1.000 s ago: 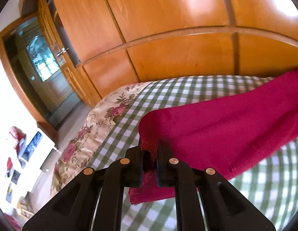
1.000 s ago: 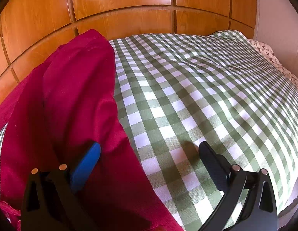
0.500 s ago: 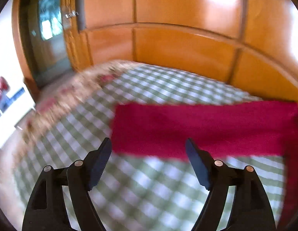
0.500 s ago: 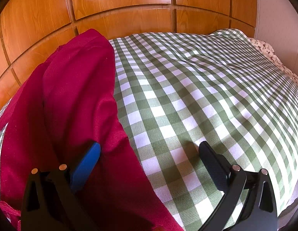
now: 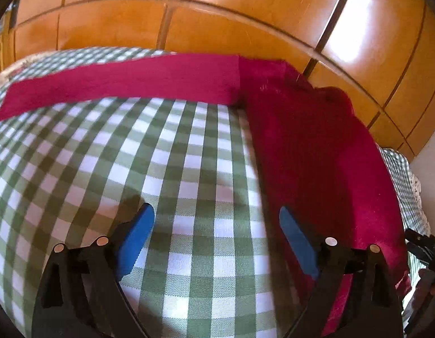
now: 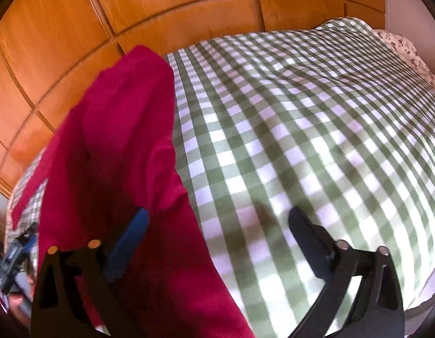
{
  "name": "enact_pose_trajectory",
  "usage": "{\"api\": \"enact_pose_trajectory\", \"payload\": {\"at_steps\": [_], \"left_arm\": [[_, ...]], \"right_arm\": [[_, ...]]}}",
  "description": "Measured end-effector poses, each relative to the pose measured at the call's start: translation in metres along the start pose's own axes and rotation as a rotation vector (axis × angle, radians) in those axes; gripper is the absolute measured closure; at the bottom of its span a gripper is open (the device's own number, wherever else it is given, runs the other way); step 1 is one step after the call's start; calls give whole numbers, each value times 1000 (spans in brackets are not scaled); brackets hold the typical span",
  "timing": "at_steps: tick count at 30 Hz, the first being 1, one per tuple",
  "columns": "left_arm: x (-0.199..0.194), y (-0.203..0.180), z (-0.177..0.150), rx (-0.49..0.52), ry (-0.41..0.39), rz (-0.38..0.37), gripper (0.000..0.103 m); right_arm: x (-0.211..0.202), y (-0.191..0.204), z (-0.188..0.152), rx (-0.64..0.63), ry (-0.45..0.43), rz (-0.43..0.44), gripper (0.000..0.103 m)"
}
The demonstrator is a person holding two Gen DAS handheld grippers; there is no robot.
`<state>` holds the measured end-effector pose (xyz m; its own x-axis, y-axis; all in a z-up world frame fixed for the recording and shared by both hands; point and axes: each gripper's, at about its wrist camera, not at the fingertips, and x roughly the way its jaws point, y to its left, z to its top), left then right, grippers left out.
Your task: Fold small clothes
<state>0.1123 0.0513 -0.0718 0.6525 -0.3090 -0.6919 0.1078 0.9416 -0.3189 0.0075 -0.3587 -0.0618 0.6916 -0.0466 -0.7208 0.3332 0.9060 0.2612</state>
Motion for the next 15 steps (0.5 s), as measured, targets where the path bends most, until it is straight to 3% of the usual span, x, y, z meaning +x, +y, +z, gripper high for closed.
{"api": "enact_pose_trajectory", "payload": {"at_steps": [2,5,9,12,14,15], "left_arm": [[-4,6,-1,-34,-21,-37,14],[-11,9,-6,-70,-33,-75,14],[-13,13,-6,-74,-33,-74,14],[-13,11,-7,-58,-27,-54,14],[-12,9,-7,-48,-22,-42,14],[-12,8,-7,-40,-20,-32,14]], "right_arm": [[-5,-6,-4,0,30,19,25],[-9,-14,-15,-15,87,44,33],[-16,-7,-35,-101,121,69,33],[-20,6,-49,-204,130,33,37],[-24,16,-55,-290,129,9,50],[-25,17,-55,-299,136,24,67]]}}
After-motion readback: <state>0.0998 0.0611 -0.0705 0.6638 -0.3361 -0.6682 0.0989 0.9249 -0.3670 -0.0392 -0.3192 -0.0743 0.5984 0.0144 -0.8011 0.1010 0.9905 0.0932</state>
